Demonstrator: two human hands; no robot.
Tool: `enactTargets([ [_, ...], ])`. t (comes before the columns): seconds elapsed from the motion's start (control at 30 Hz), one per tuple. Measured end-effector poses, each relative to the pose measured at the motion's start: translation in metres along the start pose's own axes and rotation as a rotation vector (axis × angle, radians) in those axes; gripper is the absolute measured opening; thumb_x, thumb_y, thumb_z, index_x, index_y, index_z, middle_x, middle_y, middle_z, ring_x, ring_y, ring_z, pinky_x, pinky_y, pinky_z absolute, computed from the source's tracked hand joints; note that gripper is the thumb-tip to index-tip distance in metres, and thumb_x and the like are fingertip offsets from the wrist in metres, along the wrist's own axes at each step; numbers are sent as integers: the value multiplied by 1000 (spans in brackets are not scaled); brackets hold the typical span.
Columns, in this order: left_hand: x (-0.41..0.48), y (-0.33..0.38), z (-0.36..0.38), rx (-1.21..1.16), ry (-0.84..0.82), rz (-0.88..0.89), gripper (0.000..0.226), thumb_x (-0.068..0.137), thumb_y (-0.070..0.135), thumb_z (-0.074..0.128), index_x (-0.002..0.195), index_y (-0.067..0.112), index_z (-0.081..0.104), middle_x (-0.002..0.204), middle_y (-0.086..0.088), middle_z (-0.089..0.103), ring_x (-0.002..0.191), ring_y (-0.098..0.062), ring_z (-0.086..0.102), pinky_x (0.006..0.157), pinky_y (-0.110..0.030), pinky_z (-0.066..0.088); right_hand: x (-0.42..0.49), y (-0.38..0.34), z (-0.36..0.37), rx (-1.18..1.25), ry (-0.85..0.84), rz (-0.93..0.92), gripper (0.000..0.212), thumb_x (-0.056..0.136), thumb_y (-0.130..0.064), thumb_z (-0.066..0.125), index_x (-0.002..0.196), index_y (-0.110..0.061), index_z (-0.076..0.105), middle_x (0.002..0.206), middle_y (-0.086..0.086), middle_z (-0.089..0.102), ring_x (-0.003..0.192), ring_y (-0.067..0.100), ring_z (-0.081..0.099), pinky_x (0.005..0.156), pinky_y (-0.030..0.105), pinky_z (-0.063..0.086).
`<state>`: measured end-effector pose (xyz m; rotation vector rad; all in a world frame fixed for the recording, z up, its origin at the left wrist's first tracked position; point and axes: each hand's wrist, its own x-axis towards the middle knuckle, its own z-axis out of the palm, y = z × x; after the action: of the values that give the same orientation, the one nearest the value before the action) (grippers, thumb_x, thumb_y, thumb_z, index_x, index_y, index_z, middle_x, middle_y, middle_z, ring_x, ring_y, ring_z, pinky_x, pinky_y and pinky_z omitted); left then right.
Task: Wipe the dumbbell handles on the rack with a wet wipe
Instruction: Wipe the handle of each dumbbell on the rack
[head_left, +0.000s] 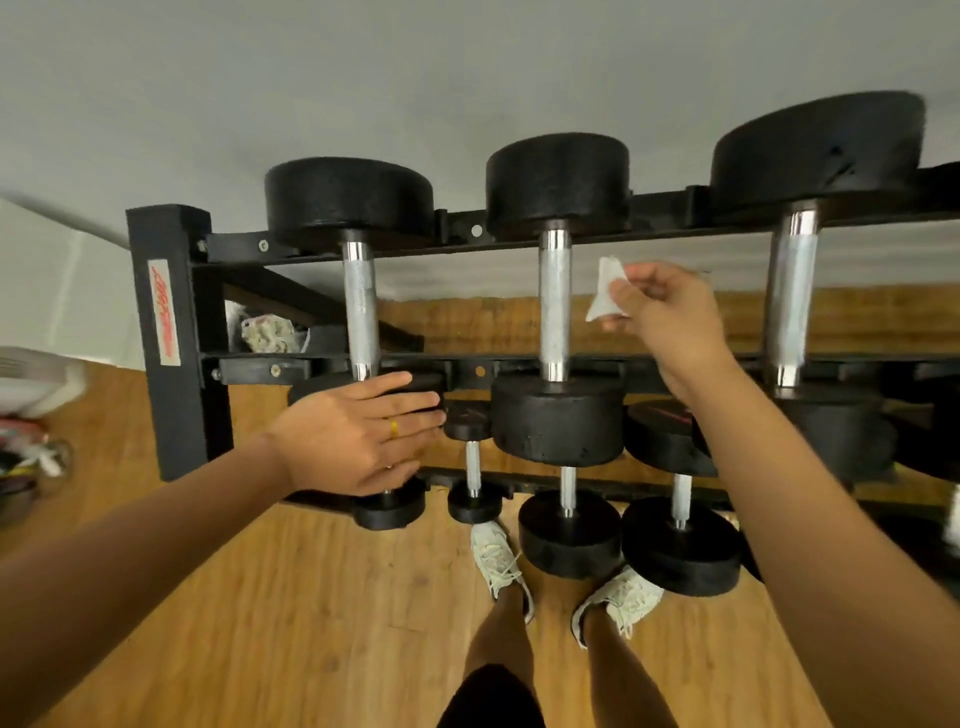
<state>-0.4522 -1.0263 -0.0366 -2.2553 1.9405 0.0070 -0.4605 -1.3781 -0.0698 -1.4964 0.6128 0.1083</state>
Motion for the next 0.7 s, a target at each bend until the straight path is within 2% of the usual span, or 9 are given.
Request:
enactTargets([
  [0.1, 3, 1, -3, -10, 22, -11, 35, 102, 36, 58, 124, 14, 75, 133, -5, 70, 132, -24, 60, 120, -45, 34, 20, 3, 16, 33, -53, -23, 12, 97, -15, 65, 108, -18, 67, 106, 1, 71, 88, 16, 72, 77, 28, 60],
  [0.23, 5, 3, -5, -28, -11, -36, 35, 102, 34, 60, 124, 13, 75, 133, -5, 69, 132, -23, 60, 119, -44, 37, 30, 1, 33, 114, -53, -88, 15, 98, -16, 62, 102, -27, 72, 104, -5, 74, 94, 11, 71, 79, 26, 59],
  [0.33, 3, 3, -5, -41, -29, -38, 37, 102, 36, 59, 128, 12, 72, 136, -4, 68, 135, -22, 58, 119, -44, 39, 36, 7, 38, 218, -32, -56, 14, 98, -15, 63, 102, -23, 74, 101, -7, 74, 96, 11, 70, 80, 28, 59],
  [0.47, 2, 1, -4, -50, -15, -31, 39, 103, 36, 57, 129, 12, 71, 135, -5, 68, 135, -22, 58, 118, -43, 39, 40, 13, 42, 326, -17, -22, 12, 97, -14, 64, 99, -21, 74, 98, -6, 73, 91, 10, 68, 74, 23, 54],
  [0.6, 2, 0, -2, -49, -21, -33, 38, 102, 36, 58, 130, 13, 71, 136, -4, 68, 135, -21, 58, 119, -43, 38, 32, 12, 36, 238, -21, -76, 17, 96, -11, 65, 90, -25, 72, 90, -8, 72, 76, 1, 66, 66, 16, 50],
  [0.7, 1, -1, -2, -45, -25, -20, 39, 102, 37, 58, 129, 12, 71, 136, -5, 68, 134, -22, 59, 118, -43, 39, 24, 14, 32, 200, -35, -58, 17, 94, -9, 67, 86, -24, 72, 89, -5, 73, 73, 4, 65, 63, 16, 50],
])
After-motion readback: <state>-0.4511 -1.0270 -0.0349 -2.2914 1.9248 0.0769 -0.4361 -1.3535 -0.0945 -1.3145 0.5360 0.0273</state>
